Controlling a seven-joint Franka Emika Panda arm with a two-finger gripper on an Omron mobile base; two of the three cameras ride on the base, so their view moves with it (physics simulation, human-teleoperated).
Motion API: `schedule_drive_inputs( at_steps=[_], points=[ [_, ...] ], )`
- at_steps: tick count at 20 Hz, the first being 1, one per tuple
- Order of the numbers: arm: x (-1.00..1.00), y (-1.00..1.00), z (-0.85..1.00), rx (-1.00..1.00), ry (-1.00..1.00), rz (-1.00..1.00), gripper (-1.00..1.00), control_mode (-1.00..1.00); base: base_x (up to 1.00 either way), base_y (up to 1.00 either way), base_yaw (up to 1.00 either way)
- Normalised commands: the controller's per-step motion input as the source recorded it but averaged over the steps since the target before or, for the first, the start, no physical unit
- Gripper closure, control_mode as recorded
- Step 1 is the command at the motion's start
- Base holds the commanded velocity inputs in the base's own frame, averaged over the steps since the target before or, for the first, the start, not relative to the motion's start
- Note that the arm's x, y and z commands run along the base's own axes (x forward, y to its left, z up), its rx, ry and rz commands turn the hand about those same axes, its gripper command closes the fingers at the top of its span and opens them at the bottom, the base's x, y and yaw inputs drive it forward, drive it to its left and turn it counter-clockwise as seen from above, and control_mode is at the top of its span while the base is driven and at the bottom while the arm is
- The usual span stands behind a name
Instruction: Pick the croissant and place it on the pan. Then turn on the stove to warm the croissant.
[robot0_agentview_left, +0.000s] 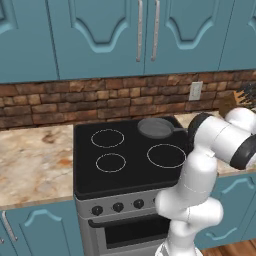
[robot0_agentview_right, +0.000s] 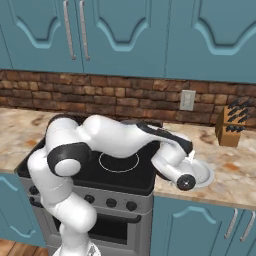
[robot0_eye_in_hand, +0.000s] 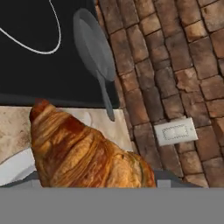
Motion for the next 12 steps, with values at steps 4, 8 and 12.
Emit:
schedule_drive_inputs(
  at_steps=[4,8,12],
  points=[
    [0.0,0.47,0.86,-0.06,-0.2,0.14,1.0,-1.0,0.0,0.0,0.0],
    [0.25,0.57,0.63,-0.07,-0.03,0.11,1.0,-1.0,0.0,0.0,0.0],
    [0.37,0.67,0.35,-0.07,0.1,0.12,1.0,-1.0,0.0,0.0,0.0]
  ],
)
